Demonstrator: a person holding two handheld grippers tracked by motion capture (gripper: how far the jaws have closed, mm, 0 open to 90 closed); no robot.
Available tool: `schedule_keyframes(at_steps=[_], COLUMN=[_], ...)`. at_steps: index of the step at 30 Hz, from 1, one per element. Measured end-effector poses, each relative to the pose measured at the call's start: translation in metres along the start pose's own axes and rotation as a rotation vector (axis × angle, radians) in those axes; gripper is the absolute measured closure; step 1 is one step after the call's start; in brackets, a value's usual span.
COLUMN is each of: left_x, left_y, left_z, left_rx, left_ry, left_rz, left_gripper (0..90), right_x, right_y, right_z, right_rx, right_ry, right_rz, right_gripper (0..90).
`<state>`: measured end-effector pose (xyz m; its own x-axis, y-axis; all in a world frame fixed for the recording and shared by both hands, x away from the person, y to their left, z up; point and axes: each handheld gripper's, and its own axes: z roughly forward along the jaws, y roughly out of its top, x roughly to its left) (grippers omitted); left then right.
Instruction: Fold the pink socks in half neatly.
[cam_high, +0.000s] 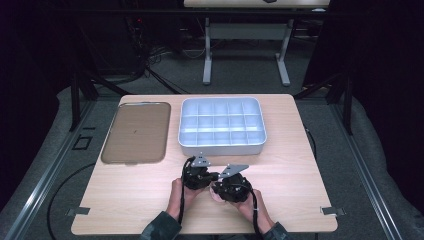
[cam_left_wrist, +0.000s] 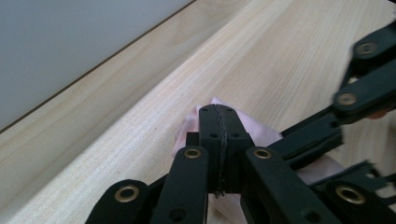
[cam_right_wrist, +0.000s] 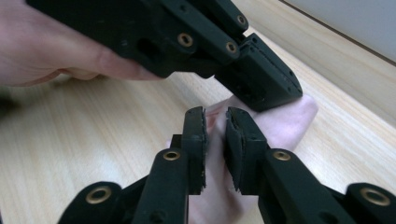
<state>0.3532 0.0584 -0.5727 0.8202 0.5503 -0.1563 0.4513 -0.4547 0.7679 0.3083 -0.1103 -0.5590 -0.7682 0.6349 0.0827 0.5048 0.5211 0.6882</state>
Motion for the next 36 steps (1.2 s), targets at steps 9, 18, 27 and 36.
schedule_keyframes(at_steps=[9,18,27,36], left_x=[-0.001,-0.001,-0.006,-0.004], left_y=[-0.001,0.002,0.006,-0.002], left_z=[0.0,-0.008,-0.001,0.002], left_rx=[0.005,-0.019,0.008,-0.019], left_ry=[0.025,0.037,0.04,0.047], left_rz=[0.006,0.015,0.037,-0.005], left_gripper=[89.9,89.7,89.7,89.9], right_x=[0.014,0.01,0.008,-0.001], right_y=[-0.008,-0.013,-0.013,-0.009], right_z=[-0.003,0.001,0.0,-0.004], right_rx=[0.021,-0.005,-0.003,0.018], right_ry=[-0.014,0.013,0.025,0.085], right_rz=[-0.022,0.002,0.002,0.05], right_gripper=[84.1,85.8,85.7,78.0])
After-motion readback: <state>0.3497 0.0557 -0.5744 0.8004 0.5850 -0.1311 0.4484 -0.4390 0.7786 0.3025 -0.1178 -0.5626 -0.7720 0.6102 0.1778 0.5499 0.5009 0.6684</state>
